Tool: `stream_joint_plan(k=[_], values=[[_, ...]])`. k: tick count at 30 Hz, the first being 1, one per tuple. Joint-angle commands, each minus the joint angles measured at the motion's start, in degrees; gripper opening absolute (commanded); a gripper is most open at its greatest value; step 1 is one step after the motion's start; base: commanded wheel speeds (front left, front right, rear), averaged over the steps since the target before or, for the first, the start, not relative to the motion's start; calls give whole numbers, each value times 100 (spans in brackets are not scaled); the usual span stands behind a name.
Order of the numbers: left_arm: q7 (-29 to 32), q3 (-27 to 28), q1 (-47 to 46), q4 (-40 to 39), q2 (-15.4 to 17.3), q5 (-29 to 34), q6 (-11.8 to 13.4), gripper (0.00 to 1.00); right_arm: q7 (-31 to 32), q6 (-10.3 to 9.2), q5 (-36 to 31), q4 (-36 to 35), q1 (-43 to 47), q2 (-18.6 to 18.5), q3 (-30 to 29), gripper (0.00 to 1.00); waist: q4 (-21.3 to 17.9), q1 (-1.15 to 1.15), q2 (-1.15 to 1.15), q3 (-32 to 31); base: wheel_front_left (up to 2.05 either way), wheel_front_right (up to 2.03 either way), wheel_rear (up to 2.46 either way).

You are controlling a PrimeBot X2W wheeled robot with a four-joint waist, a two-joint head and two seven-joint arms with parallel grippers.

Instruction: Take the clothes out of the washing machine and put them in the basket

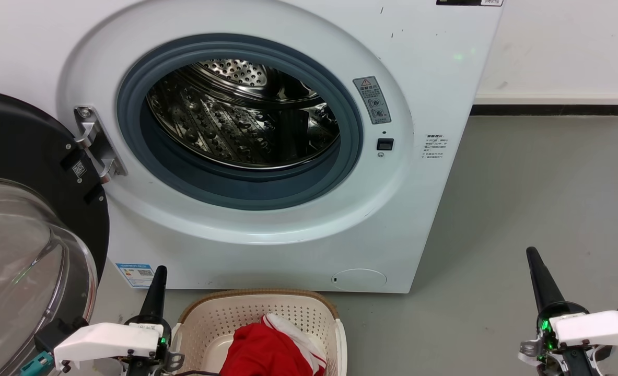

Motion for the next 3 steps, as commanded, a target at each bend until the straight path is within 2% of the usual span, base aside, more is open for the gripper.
stream_joint_plan(k=[1, 3], values=[[24, 29, -132, -12, 3, -121, -32, 0, 33, 1, 128, 0, -132, -32, -17, 0, 0, 0, 0, 1, 0, 0, 0], [60, 39, -147, -4, 3, -226, -47, 0, 58, 1, 236, 18, -146, -31, -23, 0, -1, 0, 0, 2, 0, 0, 0]])
